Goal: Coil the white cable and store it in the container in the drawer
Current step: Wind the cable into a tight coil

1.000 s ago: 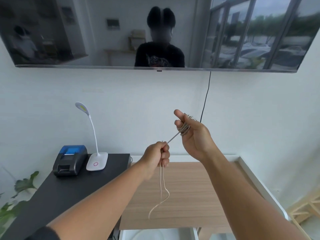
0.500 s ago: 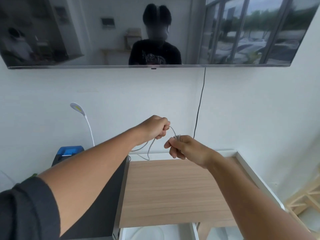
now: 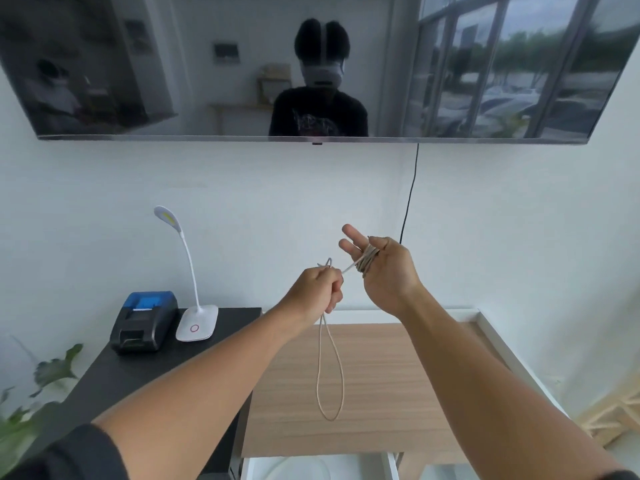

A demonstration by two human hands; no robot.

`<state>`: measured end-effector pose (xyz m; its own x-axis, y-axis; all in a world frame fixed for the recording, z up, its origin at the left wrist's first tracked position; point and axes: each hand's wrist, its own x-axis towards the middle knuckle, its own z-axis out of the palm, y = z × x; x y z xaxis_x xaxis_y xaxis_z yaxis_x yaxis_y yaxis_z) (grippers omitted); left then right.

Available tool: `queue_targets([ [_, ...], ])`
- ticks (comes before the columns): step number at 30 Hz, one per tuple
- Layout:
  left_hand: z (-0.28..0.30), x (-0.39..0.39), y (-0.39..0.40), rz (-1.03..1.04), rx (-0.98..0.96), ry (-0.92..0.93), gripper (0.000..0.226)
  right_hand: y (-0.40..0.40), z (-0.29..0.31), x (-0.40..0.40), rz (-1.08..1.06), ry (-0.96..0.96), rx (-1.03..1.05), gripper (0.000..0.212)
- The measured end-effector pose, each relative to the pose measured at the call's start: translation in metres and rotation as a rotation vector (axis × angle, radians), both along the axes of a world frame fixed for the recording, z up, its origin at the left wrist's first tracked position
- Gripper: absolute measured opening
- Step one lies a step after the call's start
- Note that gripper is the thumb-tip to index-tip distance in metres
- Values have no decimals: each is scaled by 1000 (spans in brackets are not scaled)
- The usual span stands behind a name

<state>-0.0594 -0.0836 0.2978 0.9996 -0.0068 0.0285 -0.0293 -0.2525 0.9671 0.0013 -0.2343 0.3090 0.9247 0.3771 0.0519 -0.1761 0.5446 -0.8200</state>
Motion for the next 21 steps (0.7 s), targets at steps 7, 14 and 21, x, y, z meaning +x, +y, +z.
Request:
queue_targets([
  [7, -15, 1, 10, 26, -314, 219, 32, 5, 7, -18, 117, -156, 31, 33],
  [14, 15, 18, 28, -106, -163, 257, 31, -13, 0, -47, 299, -469, -303, 42],
  [21, 44, 22, 16, -142, 322, 75, 30, -17, -22, -44, 218, -578, -817, 38],
])
